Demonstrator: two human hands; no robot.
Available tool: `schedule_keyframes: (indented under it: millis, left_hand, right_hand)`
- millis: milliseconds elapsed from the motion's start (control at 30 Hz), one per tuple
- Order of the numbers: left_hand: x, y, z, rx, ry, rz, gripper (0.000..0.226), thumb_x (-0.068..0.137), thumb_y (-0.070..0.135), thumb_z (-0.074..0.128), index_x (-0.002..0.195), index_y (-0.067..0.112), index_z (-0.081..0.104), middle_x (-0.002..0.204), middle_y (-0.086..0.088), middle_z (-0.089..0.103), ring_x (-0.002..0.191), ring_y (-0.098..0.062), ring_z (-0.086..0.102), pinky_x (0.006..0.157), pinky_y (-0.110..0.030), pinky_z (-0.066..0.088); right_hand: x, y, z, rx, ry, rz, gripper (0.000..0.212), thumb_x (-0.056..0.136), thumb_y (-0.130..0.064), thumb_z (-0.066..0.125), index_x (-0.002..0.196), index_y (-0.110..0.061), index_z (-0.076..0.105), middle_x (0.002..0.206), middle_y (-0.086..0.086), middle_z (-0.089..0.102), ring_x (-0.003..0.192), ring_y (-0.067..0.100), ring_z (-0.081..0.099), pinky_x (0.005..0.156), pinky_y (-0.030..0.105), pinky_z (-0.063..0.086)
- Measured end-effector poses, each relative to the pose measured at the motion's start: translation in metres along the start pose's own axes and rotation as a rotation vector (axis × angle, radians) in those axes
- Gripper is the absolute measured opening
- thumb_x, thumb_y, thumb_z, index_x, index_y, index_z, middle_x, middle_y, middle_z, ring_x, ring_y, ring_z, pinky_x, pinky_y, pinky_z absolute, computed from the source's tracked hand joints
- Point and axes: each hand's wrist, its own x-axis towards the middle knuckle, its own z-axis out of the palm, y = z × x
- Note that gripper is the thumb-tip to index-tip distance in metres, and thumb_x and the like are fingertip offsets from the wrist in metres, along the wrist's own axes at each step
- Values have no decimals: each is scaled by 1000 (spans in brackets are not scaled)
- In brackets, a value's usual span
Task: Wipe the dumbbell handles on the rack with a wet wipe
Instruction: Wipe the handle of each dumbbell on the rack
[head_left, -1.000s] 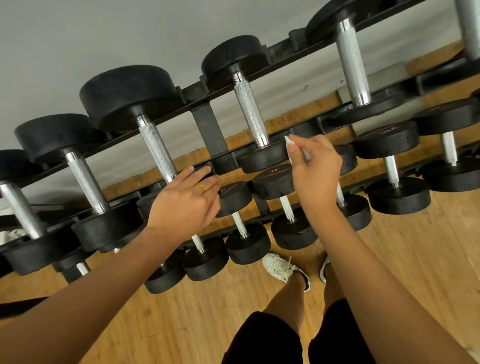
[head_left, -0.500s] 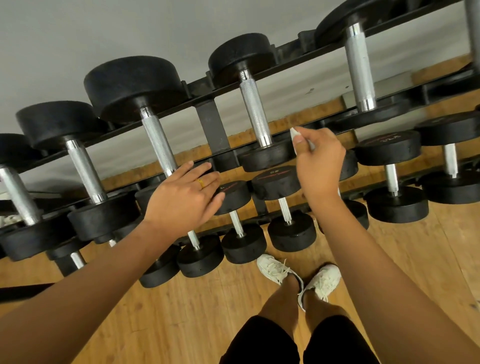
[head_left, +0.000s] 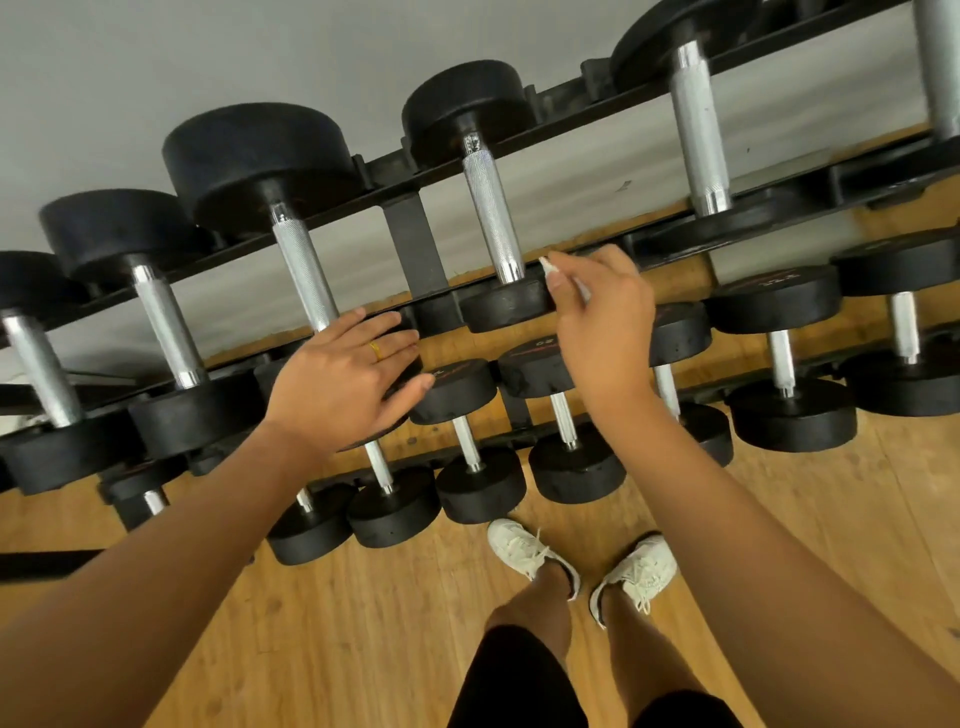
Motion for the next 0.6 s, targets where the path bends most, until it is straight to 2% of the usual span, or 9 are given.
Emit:
schedule_keyframes:
  millis: [67,200,300,400,433,500,600]
  left_hand:
    - [0,1,0,1,0,-1,47,107,44,48,115,9,78,123,-8,74,127,-28,63,114,-47,43]
    - [-1,1,2,0,-14,-6,48,108,43,44,117,9,78,124,-8,74,128,-28,62,114,-48,44]
    - [-1,2,1,-7,-31,-9,48,109,43,43,118,10,77,125,-8,73,130,-27,61,114,-47,43]
    - [2,1,-1,-22,-43,9,47,107,42,44,119,10,76,126,-8,73,132,-27,59,115,-47,40]
    - [-1,-2,-1,-29,-44,29,48,107,42,43,121,9,75,129,-9,71,134,-28,57,116,-48,39]
    - [-10,-10,1,-30,-39,100,48,107,39,43,130,6,69,137,-12,66,140,-30,52,120,-52,35]
    - [-24,-14,8,15,13,140,45,108,35,46,138,5,62,144,-14,60,143,-31,48,122,-54,32]
  right_hand:
    - [-17,1,2,-19,5,-92,24,95,-10,65,119,-9,72,90,-6,51,83,8,49,74,5,36]
    - [-3,6,7,-87,1,-265,23,93,-7,66,115,-8,74,89,6,60,85,17,53,79,17,37]
    - [9,4,12,-85,-11,-363,21,92,-8,67,111,-8,75,89,8,62,87,21,54,79,12,31]
    - [6,19,3,-65,-35,-463,23,91,-4,68,112,-8,75,89,9,64,89,20,54,85,7,33]
    - [8,24,-2,-61,-60,-487,23,91,-3,68,112,-9,75,90,10,65,89,21,55,87,8,35]
    - [18,27,-11,-59,-126,-515,23,92,-6,69,114,-9,74,91,10,67,89,24,60,85,20,45]
    - [41,10,-11,-98,-321,-632,23,93,-12,68,115,-8,74,94,8,70,90,21,62,86,27,46]
